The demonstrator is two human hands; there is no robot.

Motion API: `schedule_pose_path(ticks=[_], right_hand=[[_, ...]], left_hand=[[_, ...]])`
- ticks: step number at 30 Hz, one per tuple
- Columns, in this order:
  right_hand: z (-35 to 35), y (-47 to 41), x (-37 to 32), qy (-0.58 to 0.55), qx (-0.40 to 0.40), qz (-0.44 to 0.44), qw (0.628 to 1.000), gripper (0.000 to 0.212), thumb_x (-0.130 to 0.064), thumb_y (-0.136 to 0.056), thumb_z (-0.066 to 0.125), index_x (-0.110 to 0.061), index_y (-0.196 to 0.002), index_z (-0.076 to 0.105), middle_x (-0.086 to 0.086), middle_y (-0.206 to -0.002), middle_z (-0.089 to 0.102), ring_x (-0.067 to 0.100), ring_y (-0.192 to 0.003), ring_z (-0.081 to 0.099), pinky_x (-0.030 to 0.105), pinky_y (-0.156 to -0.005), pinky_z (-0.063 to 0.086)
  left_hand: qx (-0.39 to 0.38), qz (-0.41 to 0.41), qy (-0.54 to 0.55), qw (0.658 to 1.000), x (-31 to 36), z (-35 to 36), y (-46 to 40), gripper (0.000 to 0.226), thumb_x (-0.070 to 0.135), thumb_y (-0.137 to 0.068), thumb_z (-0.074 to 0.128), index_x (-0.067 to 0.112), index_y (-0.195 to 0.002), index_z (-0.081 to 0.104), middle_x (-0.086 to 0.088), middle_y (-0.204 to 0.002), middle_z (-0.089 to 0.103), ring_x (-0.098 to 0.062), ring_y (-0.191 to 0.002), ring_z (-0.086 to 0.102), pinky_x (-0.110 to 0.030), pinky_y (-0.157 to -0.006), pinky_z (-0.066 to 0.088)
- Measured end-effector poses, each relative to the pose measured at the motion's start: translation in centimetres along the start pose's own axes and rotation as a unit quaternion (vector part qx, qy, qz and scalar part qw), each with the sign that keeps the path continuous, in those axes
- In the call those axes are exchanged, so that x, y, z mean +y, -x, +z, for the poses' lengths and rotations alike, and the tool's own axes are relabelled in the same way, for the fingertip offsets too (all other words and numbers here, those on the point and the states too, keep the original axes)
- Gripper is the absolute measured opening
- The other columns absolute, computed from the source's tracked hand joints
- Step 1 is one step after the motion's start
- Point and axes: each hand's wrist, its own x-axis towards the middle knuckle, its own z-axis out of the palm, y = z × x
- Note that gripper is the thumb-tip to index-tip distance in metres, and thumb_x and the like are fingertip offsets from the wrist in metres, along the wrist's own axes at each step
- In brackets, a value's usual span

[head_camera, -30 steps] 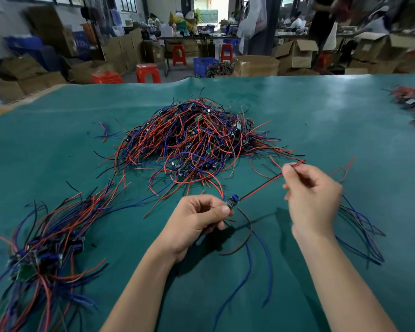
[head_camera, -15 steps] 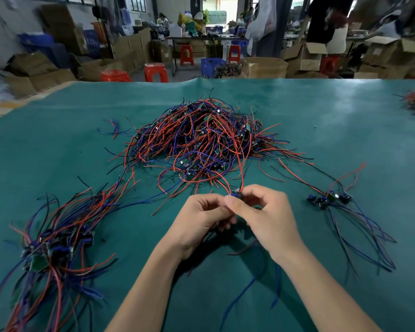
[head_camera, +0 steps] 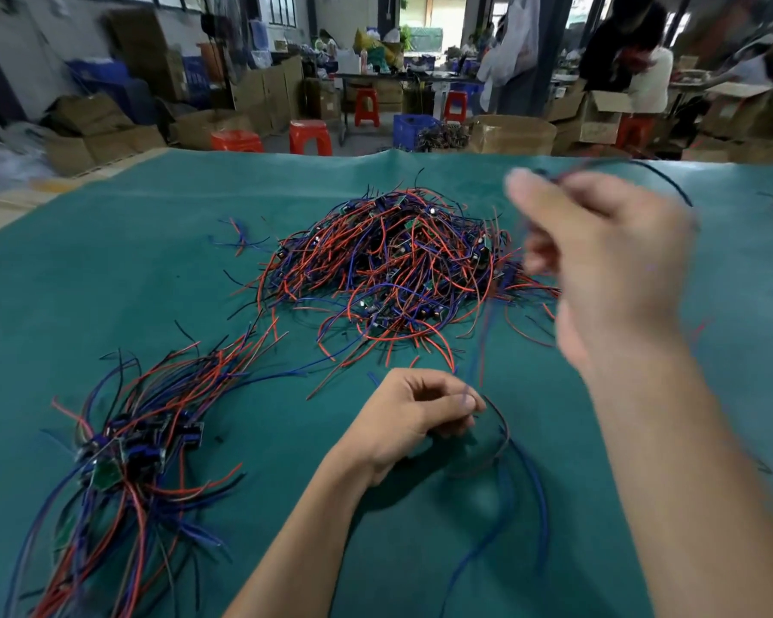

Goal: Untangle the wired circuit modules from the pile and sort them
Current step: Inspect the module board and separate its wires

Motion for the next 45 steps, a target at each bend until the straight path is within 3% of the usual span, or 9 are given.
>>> schedule_pose_path(ticks=[4, 8, 12, 15, 21, 25, 31, 39, 45], right_hand=[[9.0, 0.7, -0.2, 0.079, -0.228, 0.081, 0.967, 0.040, -0.036, -0.080, 0.086, 0.002, -0.073, 0.074, 0.014, -0.062, 0.067, 0.015, -0.050, 0.051, 0.023, -0.043, 0.040], [14.6, 2.0, 2.5, 0.223, -0.442, 0.108, 0.862, 0.063, -0.056, -0.085, 0.075, 0.007, -0.088, 0.072, 0.018, -0.076, 0.073, 0.018, -0.053, 0.060, 0.022, -0.043, 0.045], [13.3, 0.3, 7.7, 0.459, -0.461, 0.051, 0.758, 0.023, -0.024, -0.092, 0.063, -0.006, -0.102, 0.073, 0.021, -0.108, 0.072, 0.036, -0.094, 0.072, 0.038, -0.079, 0.061], [9.8, -0.2, 10.8, 0.583, -0.427, 0.015, 0.691, 0.030, -0.014, -0.090, 0.059, -0.014, -0.120, 0.065, 0.012, -0.126, 0.056, 0.037, -0.115, 0.060, 0.046, -0.096, 0.053], [6.5, -0.8, 12.8, 0.548, -0.356, -0.002, 0.757, 0.006, -0.027, -0.089, 0.077, -0.028, -0.086, 0.071, 0.001, -0.108, 0.062, 0.031, -0.103, 0.063, 0.043, -0.090, 0.054], [4.5, -2.3, 12.9, 0.450, -0.313, 0.065, 0.834, 0.009, -0.020, -0.080, 0.085, -0.017, -0.076, 0.078, -0.009, -0.066, 0.069, 0.015, -0.070, 0.067, 0.020, -0.065, 0.050], [0.5, -2.8, 10.8, 0.089, -0.125, 0.172, 0.973, 0.016, 0.003, -0.091, 0.070, -0.008, -0.080, 0.069, 0.009, -0.072, 0.068, 0.014, -0.062, 0.067, 0.026, -0.063, 0.058], [-3.9, 4.4, 7.4, -0.004, -0.110, 0.129, 0.985, 0.021, 0.006, -0.090, 0.068, -0.013, -0.088, 0.076, 0.007, -0.091, 0.078, 0.018, -0.085, 0.074, 0.028, -0.083, 0.060], [-4.3, 7.7, 7.5, 0.029, -0.293, 0.174, 0.940, 0.029, 0.015, -0.075, 0.079, -0.014, -0.076, 0.081, 0.007, -0.099, 0.078, 0.014, -0.087, 0.074, 0.021, -0.079, 0.057]], left_hand=[[0.030, 0.018, 0.020, 0.999, 0.2, 0.2, -0.1, 0.018, 0.004, -0.085, 0.067, 0.016, -0.075, 0.075, -0.009, -0.076, 0.069, -0.022, -0.070, 0.058, -0.036, -0.071, 0.044], [0.050, 0.021, 0.038, 0.998, 0.4, 0.4, 0.3, 0.025, 0.014, -0.069, 0.062, 0.030, -0.076, 0.079, 0.003, -0.081, 0.073, -0.017, -0.080, 0.061, -0.035, -0.076, 0.048], [0.057, 0.016, 0.047, 0.997, 0.2, 0.3, -0.1, 0.017, -0.006, -0.075, 0.059, -0.001, -0.087, 0.070, -0.023, -0.089, 0.064, -0.031, -0.084, 0.055, -0.043, -0.077, 0.043], [0.051, 0.006, 0.025, 0.998, 0.0, 0.1, -0.4, 0.021, -0.012, -0.089, 0.055, 0.003, -0.082, 0.067, -0.015, -0.080, 0.067, -0.022, -0.070, 0.058, -0.027, -0.065, 0.046], [0.040, -0.007, 0.023, 0.999, 0.1, 0.0, -0.3, 0.023, -0.011, -0.090, 0.053, 0.005, -0.082, 0.067, -0.007, -0.074, 0.069, -0.012, -0.061, 0.060, -0.018, -0.059, 0.047], [0.036, -0.012, 0.036, 0.999, 0.2, -0.1, -0.3, 0.019, -0.005, -0.094, 0.054, 0.004, -0.089, 0.070, -0.011, -0.078, 0.069, -0.012, -0.064, 0.059, -0.018, -0.060, 0.046], [0.063, -0.022, 0.062, 0.996, 0.2, 0.0, -0.4, 0.015, -0.007, -0.094, 0.055, 0.000, -0.099, 0.066, -0.012, -0.081, 0.069, -0.013, -0.065, 0.060, -0.019, -0.063, 0.050], [0.104, -0.043, 0.162, 0.980, 0.3, -0.2, -1.0, 0.030, 0.019, -0.104, 0.046, -0.001, -0.123, 0.059, -0.016, -0.100, 0.073, -0.024, -0.076, 0.070, -0.027, -0.069, 0.058], [0.144, -0.059, 0.181, 0.971, 0.2, -0.2, -1.2, 0.028, 0.024, -0.102, 0.051, 0.013, -0.080, 0.061, -0.005, -0.070, 0.061, -0.012, -0.057, 0.060, -0.021, -0.056, 0.053]])
